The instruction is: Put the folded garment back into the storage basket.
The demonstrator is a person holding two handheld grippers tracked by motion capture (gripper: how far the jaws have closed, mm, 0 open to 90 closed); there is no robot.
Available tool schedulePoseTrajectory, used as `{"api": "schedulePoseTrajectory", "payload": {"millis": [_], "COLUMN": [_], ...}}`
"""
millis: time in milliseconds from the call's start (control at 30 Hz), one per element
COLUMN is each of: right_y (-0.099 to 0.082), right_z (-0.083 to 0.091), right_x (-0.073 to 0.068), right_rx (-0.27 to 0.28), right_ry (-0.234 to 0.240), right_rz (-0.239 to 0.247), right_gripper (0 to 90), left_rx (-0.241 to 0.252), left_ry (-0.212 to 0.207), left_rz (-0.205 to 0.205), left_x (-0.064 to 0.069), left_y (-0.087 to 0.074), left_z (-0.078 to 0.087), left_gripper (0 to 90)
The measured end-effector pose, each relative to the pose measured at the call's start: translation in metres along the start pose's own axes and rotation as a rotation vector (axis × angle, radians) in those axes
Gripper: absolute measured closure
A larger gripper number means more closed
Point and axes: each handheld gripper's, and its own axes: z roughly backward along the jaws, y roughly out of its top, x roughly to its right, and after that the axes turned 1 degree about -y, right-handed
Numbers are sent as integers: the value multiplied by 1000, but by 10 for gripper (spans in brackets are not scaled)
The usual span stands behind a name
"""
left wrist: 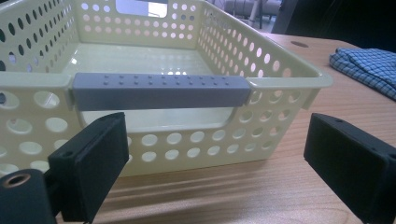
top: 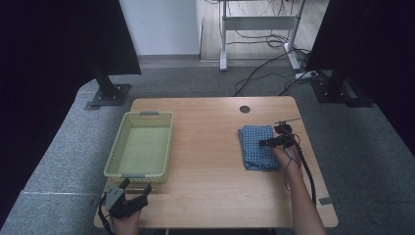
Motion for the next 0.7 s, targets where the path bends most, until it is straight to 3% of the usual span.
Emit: {"api": "schedulePoseTrajectory", "payload": {"millis": [233,367,567,700], "right_y": [-2,-2,-2,-4], "right_z": [-9,-12,-12,-9], "right_x": [-6,-13,-25,-27], "right_rx": [-31,-34,-52,-40], "right_ry": [-7,-57,-108,-102], "right_rz": [12,39,112,114], "right_gripper": [101,138,302,433], "left_rx": [-2,-2,-2,-7], "left_ry": [-2,-2,-4,-3], "left_rz": [2,1,1,-4], "left_x": [0,0,0,1], "left_y": [0,0,0,0], "left_z": [0,0,0,-1], "left_gripper": [65,66,66,66]}}
